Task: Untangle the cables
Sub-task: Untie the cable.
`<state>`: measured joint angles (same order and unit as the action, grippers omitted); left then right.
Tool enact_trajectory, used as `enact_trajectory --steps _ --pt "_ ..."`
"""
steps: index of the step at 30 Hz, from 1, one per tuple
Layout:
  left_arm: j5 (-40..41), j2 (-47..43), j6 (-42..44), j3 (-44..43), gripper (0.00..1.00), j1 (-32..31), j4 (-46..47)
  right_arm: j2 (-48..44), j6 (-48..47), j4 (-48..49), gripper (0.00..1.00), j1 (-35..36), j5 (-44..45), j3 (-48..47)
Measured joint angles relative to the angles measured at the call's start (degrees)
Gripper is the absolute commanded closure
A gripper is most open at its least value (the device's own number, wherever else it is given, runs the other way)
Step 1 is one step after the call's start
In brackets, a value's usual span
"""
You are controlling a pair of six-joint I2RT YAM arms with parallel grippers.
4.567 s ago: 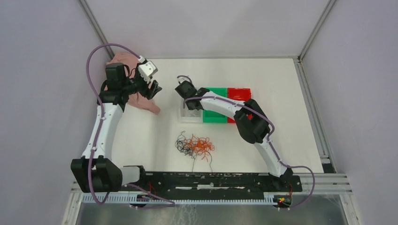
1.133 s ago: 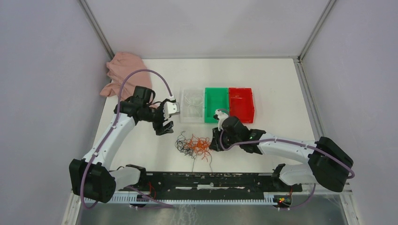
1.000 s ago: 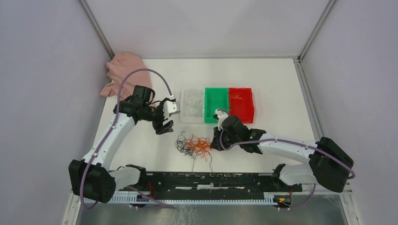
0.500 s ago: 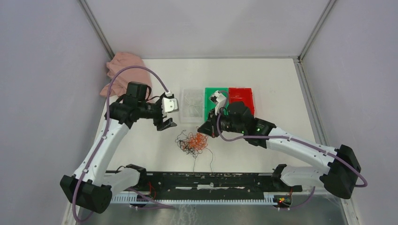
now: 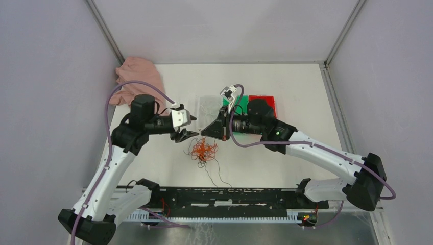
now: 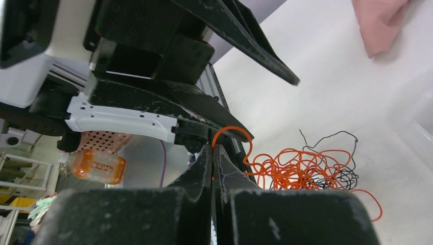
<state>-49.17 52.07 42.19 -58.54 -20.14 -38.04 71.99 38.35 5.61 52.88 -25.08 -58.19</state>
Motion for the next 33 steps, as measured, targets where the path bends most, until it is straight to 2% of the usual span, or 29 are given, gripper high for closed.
enact_trajectory --steps 14,27,29,31,33 --pt "-3.7 0.3 -7.2 0.2 0.71 -1.5 2.3 2.8 2.3 2.5 1.0 0.2 -3.1 -3.1" --pt "-4.7 -0.9 -1.6 -1.3 0.73 -1.5 -6.4 1.4 -1.1 -3.0 1.0 0.3 -2.8 -3.1" --pt "-4.9 -1.1 -1.9 -1.3 0.68 -1.5 -5.6 1.4 -1.1 -3.3 1.0 0.3 -2.8 -3.1" --pt "-5.0 -1.6 -2.6 -1.3 0.58 -1.5 -4.4 1.4 -1.1 -3.6 1.0 0.3 -2.8 -3.2" --pt "-5.3 -2.1 -3.3 -1.3 0.55 -1.5 -3.3 1.4 -1.1 -3.6 1.0 0.3 -2.8 -3.2"
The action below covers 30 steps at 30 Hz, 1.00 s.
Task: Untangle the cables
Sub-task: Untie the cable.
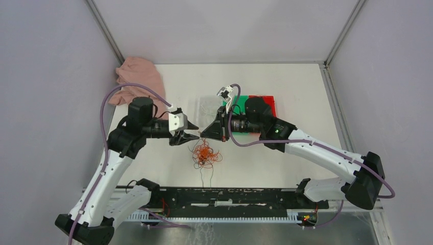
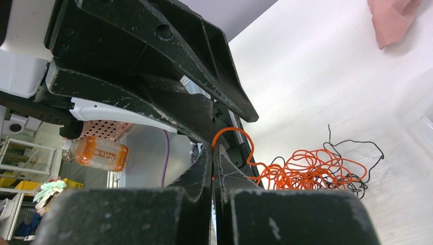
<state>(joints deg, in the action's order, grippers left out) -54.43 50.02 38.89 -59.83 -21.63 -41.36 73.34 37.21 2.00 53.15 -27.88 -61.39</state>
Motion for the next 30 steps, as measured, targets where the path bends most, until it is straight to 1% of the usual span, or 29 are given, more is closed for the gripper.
enact_trajectory --steps 7,9,13,17,19,21,22,25,27,30 --pt "-1.2 0.1 -2.9 1.5 0.54 -0.1 3.4 0.2 0.1 0.1 1.0 0.0 -0.6 -0.8" --pt "-1.2 0.1 -3.6 2.3 0.55 -0.1 4.8 0.6 0.3 0.3 1.0 0.0 -0.7 -1.1" --pt "-1.1 0.1 -5.5 3.9 0.65 -0.1 8.0 1.2 0.9 0.6 1.0 0.0 -1.3 -1.3" --pt "-0.9 -0.1 -7.3 4.9 0.78 -0.1 10.7 1.8 1.4 0.9 0.99 -0.1 -1.5 -1.5" --pt "-0.8 -0.1 -8.1 5.2 0.85 -0.2 11.8 1.8 1.6 1.0 0.97 -0.1 -1.5 -1.5" --pt "0.0 -0.4 -8.3 5.6 0.92 -0.3 12.5 1.8 1.8 1.0 0.89 -0.1 -1.6 -1.5" --pt "0.5 -0.7 -8.4 6.0 0.94 -0.3 13.0 1.8 2.0 0.9 0.79 -0.1 -1.6 -1.5" --pt "2.1 -1.7 -8.7 7.4 0.97 -0.3 14.8 1.8 2.8 1.0 0.62 -0.1 -1.9 -1.5" --pt "3.5 -2.3 -9.2 8.2 0.97 -0.3 16.0 1.8 3.3 1.1 0.56 -0.1 -2.2 -1.5" --pt "5.5 -3.2 -9.7 8.8 0.97 -0.4 17.8 1.4 3.5 1.3 0.52 0.0 -2.2 -1.2"
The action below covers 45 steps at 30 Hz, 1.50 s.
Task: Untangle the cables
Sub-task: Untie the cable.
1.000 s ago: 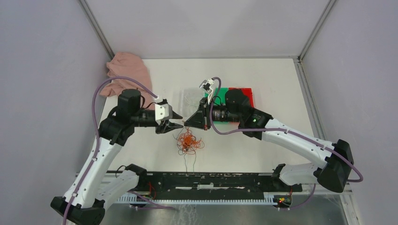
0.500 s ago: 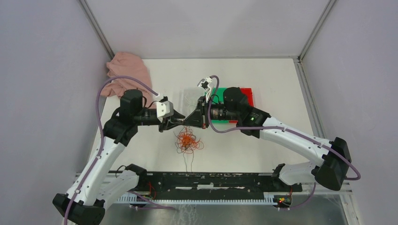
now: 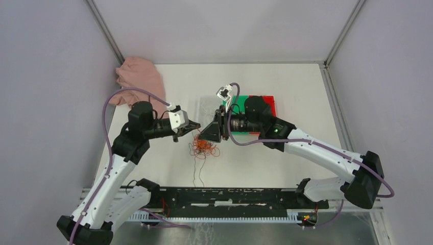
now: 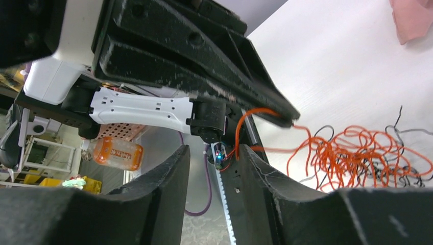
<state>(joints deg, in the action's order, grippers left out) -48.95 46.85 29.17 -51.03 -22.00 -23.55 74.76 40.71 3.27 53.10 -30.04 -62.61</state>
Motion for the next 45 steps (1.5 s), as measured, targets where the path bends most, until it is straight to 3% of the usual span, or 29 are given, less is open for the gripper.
enact_trajectory --steps 13,23,36,45 --pt "-0.6 -1.3 1.1 -2.3 0.97 0.0 -0.5 -13.1 -7.3 -8.7 0.46 -2.6 11.6 1.9" --pt "-2.6 -1.4 1.3 -3.5 0.97 0.0 -0.8 -3.9 -7.5 -6.9 0.34 -2.6 12.1 1.9" --pt "-2.7 -0.3 0.9 -4.3 0.97 0.0 -0.3 2.1 -6.1 2.3 0.32 1.3 13.8 2.2" --pt "-2.7 1.0 -4.6 -7.8 0.97 0.0 2.3 5.7 -5.0 9.4 0.36 2.8 19.3 2.5"
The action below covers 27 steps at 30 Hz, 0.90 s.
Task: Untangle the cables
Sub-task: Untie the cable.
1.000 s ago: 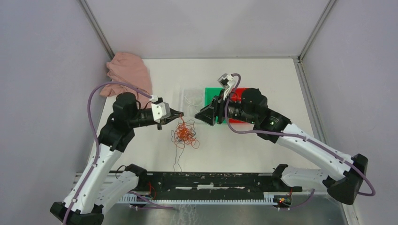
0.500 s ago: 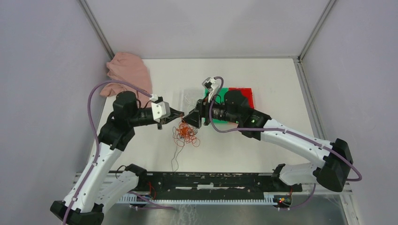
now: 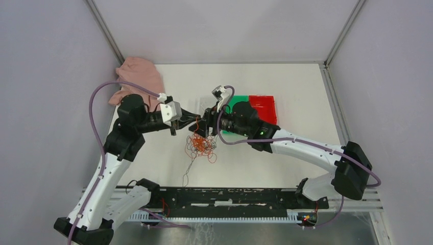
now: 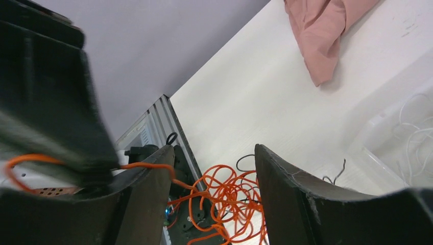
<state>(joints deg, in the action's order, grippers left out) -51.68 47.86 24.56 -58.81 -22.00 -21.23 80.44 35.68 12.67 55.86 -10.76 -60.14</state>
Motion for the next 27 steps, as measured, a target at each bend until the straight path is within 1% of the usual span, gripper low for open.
enact_trajectory --steps 7,19,27 --pt "-2.8 2.1 -6.2 -5.7 0.97 -0.3 0.9 3.5 0.1 4.7 0.38 0.3 2.3 0.2" --pt "-5.6 6.2 -17.9 -16.1 0.97 -0.6 7.2 8.8 1.6 11.2 0.4 1.0 6.7 8.4" --pt "-5.4 6.4 -19.6 -22.3 0.97 -0.6 11.9 12.0 1.6 11.8 0.41 1.0 8.4 15.2"
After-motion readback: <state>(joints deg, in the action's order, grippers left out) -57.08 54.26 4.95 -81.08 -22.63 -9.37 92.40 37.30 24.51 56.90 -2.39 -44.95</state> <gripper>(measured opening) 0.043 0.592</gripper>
